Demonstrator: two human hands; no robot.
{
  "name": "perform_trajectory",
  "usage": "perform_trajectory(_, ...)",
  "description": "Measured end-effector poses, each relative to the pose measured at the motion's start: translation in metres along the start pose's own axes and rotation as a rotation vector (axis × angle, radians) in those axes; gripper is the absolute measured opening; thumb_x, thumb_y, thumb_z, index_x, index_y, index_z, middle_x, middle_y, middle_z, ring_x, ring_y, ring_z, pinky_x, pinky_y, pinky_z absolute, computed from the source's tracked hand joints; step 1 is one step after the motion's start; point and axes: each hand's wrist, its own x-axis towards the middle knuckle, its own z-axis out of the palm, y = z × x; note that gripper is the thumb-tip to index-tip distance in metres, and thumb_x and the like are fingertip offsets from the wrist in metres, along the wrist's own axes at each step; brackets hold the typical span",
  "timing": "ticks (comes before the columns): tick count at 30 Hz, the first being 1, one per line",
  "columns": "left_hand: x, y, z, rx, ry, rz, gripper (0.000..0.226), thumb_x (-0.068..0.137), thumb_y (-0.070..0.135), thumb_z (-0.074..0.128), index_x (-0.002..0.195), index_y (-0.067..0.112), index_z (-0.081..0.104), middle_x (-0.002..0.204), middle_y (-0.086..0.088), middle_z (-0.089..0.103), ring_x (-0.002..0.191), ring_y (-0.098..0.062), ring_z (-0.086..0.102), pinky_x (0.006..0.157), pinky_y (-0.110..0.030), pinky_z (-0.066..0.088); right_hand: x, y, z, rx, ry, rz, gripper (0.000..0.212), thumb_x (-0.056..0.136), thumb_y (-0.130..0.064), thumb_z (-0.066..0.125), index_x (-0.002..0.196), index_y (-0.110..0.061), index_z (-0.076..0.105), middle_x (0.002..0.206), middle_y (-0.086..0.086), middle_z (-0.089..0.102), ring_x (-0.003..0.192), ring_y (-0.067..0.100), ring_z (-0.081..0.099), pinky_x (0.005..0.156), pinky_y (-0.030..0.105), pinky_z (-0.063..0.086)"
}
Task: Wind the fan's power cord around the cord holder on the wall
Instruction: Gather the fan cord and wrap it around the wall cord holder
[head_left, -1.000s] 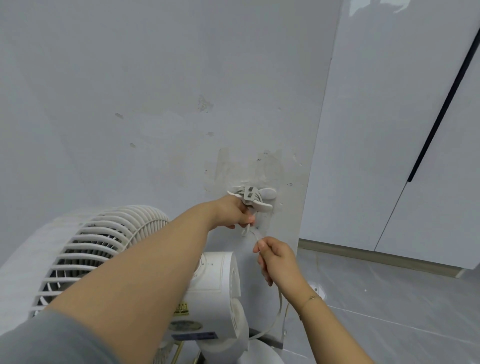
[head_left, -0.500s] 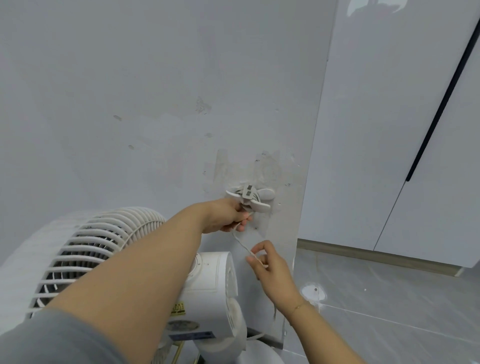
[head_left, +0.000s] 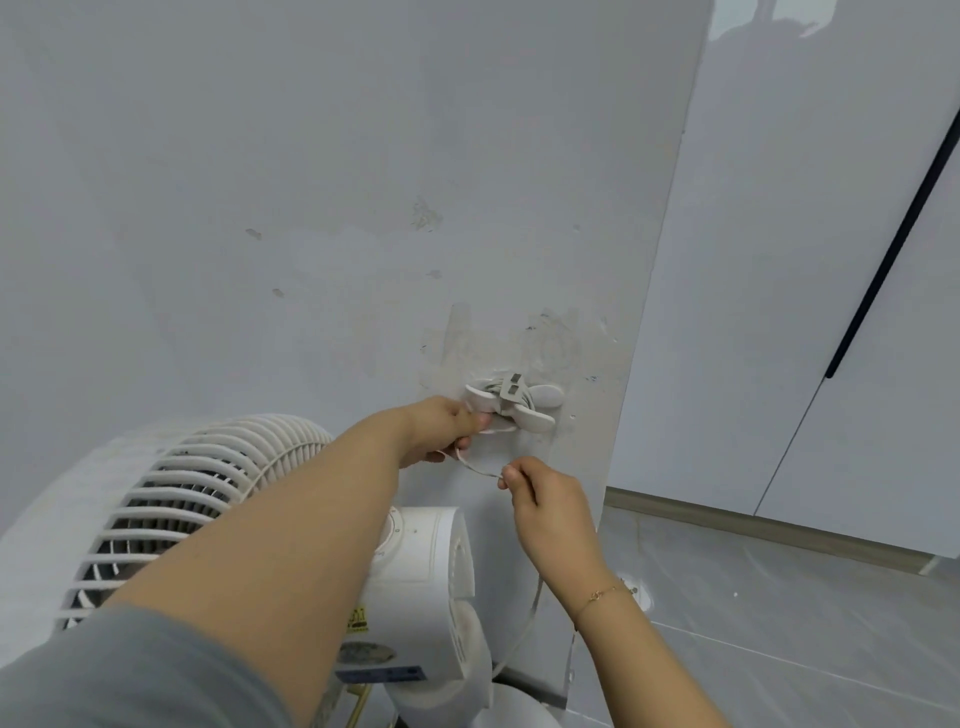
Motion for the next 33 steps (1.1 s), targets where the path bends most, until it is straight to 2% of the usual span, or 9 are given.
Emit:
perform_trajectory(5,-0.006,-0.004,-0.012,-0.434,-0.092,-0.13,0.014,0.098,0.019,0.046,0.086,0.021,0.051,0.075,0.005,0.053,0.079,-0.01,0.06,0.079,-0.029,0.046,0.009,-0.009,0.012,0.134,0.024,0.106,0.025,0.098,-0.018,0.045,0.083,-0.012,0.064,0.058,-0.011,0.046,0.056,0.009,0.044,0.054,0.025,0.033)
perform_trajectory(8,-0.003,-0.004,-0.009,-0.373,-0.037,-0.058,0.009,0.098,0.013,0.047,0.094,0.016,0.053,0.082,0.001,0.055,0.077,-0.008,0.063,0.072,-0.023,0.049,0.012,-0.012,0.016,0.16,0.05,0.146,0.025,0.097,-0.018,0.045,0.085,-0.011,0.065,0.06,-0.008,0.05,0.061,0.015,0.048,0.06,0.027,0.036)
perform_trajectory(11,0.001,-0.005,-0.008,-0.24,0.059,0.025,0.02,0.097,0.014,0.05,0.08,0.009,0.058,0.073,-0.005,0.057,0.057,-0.008,0.054,0.054,-0.013,0.046,0.012,-0.016,0.016,0.235,0.004,0.125,0.024,0.096,-0.02,0.05,0.082,-0.009,0.065,0.059,0.001,0.052,0.057,0.017,0.045,0.058,0.029,0.038)
perform_trajectory(16,0.006,-0.001,-0.005,-0.181,0.102,-0.008,0.027,0.098,0.015,0.049,0.071,0.012,0.053,0.065,-0.005,0.054,0.056,-0.01,0.047,0.049,-0.013,0.043,0.0,-0.015,0.012,0.344,-0.081,0.161,0.015,0.087,-0.028,0.066,0.084,-0.013,0.07,0.052,-0.003,0.047,0.05,0.012,0.046,0.046,0.028,0.044)
perform_trajectory(20,0.009,0.005,-0.007,-0.321,0.106,-0.112,0.024,0.096,0.01,0.049,0.072,0.012,0.053,0.066,-0.005,0.052,0.047,-0.007,0.05,0.048,-0.012,0.04,-0.007,-0.003,0.001,0.324,-0.074,0.255,0.03,0.088,-0.017,0.064,0.076,0.01,0.059,0.059,0.024,0.054,0.042,0.009,0.056,0.049,0.023,0.051)
perform_trajectory(22,0.01,0.007,-0.008,-0.433,0.094,-0.206,0.023,0.097,0.009,0.048,0.074,0.012,0.052,0.067,-0.002,0.051,0.04,-0.004,0.053,0.05,-0.013,0.037,-0.012,-0.003,-0.003,0.305,-0.032,0.155,0.03,0.09,-0.018,0.062,0.072,0.005,0.058,0.061,0.026,0.057,0.047,0.011,0.058,0.055,0.023,0.05)
perform_trajectory(27,0.011,0.012,-0.008,-0.644,0.094,-0.33,0.026,0.096,0.003,0.046,0.07,0.006,0.05,0.068,-0.003,0.051,0.027,-0.01,0.052,0.054,-0.017,0.034,-0.023,-0.01,0.008,-0.035,0.17,-0.324,0.03,0.095,-0.03,0.049,0.07,-0.014,0.057,0.059,-0.003,0.052,0.054,0.016,0.048,0.05,0.029,0.042)
perform_trajectory(29,0.01,0.013,-0.007,-0.679,0.111,-0.341,0.025,0.096,0.004,0.047,0.071,0.006,0.051,0.069,-0.003,0.052,0.031,-0.01,0.053,0.054,-0.017,0.034,-0.02,-0.009,0.009,-0.096,0.23,-0.368,0.028,0.095,-0.028,0.048,0.072,-0.015,0.059,0.06,-0.004,0.052,0.052,0.014,0.047,0.048,0.029,0.041)
perform_trajectory(33,0.009,0.015,-0.008,-0.754,0.148,-0.338,0.02,0.094,0.003,0.051,0.073,0.005,0.052,0.069,-0.003,0.054,0.022,-0.011,0.05,0.055,-0.017,0.034,-0.012,-0.008,0.009,-0.146,0.268,-0.314,0.029,0.092,-0.031,0.048,0.07,-0.015,0.058,0.059,-0.004,0.052,0.052,0.014,0.047,0.048,0.028,0.041)
